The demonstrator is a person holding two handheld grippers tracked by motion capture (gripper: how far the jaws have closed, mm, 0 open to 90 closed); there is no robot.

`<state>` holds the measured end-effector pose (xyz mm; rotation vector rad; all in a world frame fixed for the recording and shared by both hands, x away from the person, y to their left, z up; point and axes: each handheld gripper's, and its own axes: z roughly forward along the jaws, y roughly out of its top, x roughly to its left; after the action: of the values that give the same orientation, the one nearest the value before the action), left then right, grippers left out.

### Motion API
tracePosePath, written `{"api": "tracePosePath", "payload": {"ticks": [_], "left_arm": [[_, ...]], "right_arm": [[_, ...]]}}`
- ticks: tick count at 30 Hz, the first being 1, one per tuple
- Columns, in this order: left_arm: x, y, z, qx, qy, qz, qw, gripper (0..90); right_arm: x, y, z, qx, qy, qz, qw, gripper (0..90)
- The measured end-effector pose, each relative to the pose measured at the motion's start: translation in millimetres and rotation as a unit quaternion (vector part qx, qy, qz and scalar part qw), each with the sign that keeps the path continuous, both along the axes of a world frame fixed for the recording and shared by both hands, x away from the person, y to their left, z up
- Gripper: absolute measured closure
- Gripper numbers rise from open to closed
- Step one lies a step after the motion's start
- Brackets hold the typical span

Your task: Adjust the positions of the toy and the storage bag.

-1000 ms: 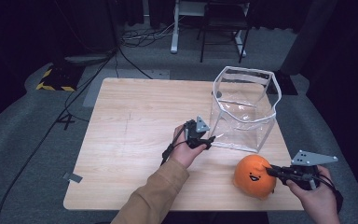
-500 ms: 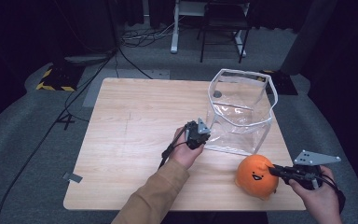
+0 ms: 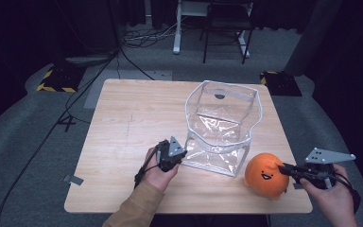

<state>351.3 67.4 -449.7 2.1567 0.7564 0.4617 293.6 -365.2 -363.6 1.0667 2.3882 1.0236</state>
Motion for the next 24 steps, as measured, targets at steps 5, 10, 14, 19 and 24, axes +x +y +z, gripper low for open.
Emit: {"api": "tracePosePath", "payload": {"ticks": [5,10,14,19,24], "left_arm": [[-23.2,22.2,-2.3,0.003,-0.007,0.01,0.9999,87.4],[-46.4,39.8,-3.7,-0.001,-0.009,0.018,0.9998,87.4],[-67.8,44.0,-5.0,0.006,-0.019,0.016,0.9997,87.3],[-92.9,42.3,-4.8,0.011,-0.02,0.01,0.9997,87.2],[-111.7,36.5,-5.7,0.015,-0.029,-0.012,0.9994,87.1]], "right_arm": [[14.8,-2.6,1.6,-0.007,-0.005,-0.012,0.9999,84.6],[28.0,3.2,-0.8,-0.004,-0.005,-0.009,0.9999,84.5],[37.5,9.1,-3.6,-0.001,-0.004,-0.003,1.0,84.5],[47.0,13.5,-5.7,-0.002,-0.002,0.003,1.0,84.4],[52.8,15.0,-7.2,-0.001,0.0,0.007,1.0,84.2]]}}
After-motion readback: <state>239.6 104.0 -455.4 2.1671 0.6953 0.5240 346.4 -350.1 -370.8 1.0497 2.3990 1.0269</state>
